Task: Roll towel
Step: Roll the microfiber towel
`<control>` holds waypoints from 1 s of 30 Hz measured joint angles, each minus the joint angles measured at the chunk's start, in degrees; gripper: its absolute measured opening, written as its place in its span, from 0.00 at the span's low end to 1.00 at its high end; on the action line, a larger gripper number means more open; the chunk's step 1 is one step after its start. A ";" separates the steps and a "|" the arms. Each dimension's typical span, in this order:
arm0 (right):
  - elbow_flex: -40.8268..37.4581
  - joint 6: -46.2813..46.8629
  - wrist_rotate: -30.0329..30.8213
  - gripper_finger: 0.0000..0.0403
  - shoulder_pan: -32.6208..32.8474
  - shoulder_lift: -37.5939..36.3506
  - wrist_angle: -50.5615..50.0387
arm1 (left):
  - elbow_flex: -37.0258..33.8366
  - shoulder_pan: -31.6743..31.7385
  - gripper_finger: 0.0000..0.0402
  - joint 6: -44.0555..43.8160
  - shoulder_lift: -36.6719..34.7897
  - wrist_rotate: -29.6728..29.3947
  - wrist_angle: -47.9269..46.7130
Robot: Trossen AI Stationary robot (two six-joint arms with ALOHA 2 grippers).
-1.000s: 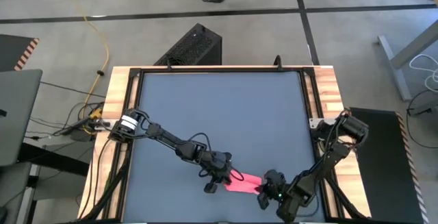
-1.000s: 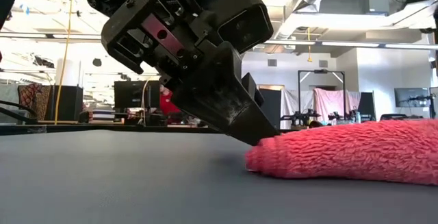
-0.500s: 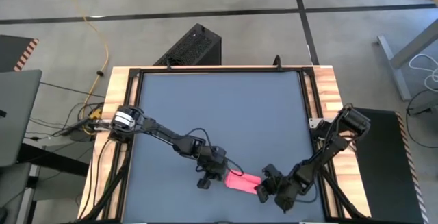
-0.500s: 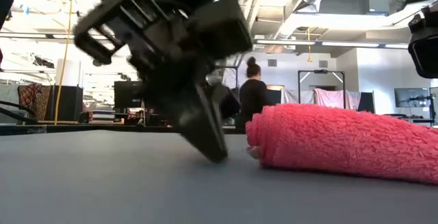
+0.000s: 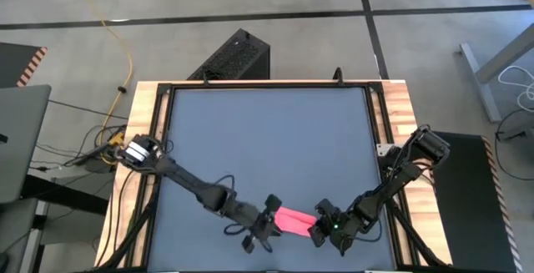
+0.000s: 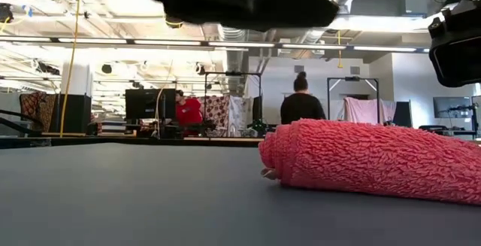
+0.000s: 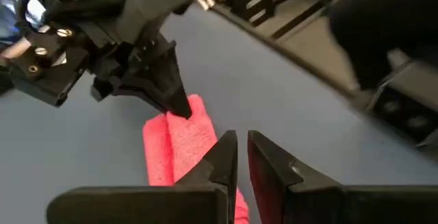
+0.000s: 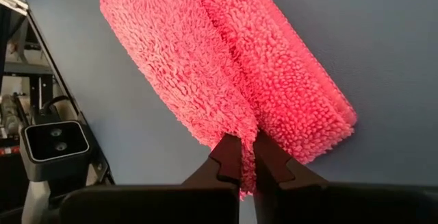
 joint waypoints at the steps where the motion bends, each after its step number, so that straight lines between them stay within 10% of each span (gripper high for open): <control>1: -0.01 -0.52 -0.15 0.08 -0.18 0.00 0.14 | -0.04 -0.88 0.07 1.53 0.88 -2.54 1.36; 17: -0.03 -1.63 -0.81 0.08 -0.47 0.00 0.63 | 3.64 -0.59 0.53 9.21 9.54 -12.90 1.70; 30: -0.03 -1.92 -0.70 0.08 -0.52 0.00 0.74 | 3.84 -0.47 0.56 0.78 10.08 -10.12 -1.85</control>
